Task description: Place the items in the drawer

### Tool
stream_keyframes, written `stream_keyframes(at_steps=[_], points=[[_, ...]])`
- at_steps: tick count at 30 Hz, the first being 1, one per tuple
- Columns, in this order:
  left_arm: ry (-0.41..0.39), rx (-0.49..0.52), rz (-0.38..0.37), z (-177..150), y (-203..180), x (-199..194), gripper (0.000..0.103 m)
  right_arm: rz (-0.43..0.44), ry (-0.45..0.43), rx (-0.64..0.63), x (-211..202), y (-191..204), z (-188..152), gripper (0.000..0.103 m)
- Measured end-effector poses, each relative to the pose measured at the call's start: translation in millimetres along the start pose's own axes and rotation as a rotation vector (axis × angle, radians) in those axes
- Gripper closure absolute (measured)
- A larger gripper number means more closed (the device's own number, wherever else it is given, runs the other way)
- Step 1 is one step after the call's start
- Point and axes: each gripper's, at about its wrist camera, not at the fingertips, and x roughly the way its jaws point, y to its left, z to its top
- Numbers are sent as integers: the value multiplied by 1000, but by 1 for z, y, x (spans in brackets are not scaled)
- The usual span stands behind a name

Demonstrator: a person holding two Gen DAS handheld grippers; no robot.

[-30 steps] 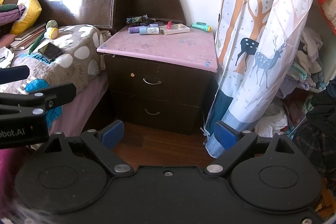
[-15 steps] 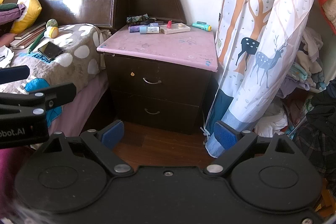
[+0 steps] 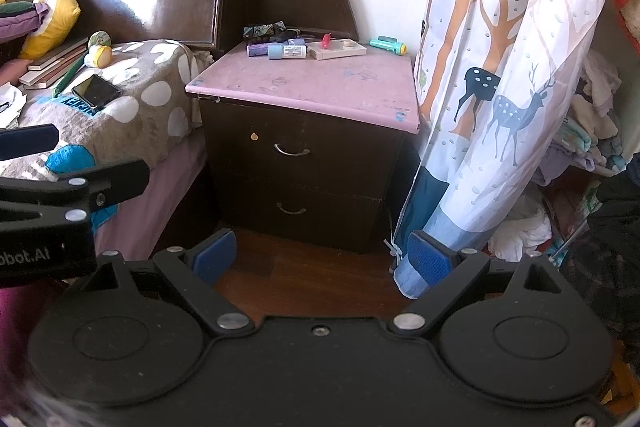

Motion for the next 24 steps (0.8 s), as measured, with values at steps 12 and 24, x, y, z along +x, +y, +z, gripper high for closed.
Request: stream_keyframes(at_steps=[12,24], points=[[15,-35,-6,11,9,42,5,40,6,-6,24,-10,5,9],[38,-36,-5,28,22,107,5,17,-136,26,77,-33,18,1]])
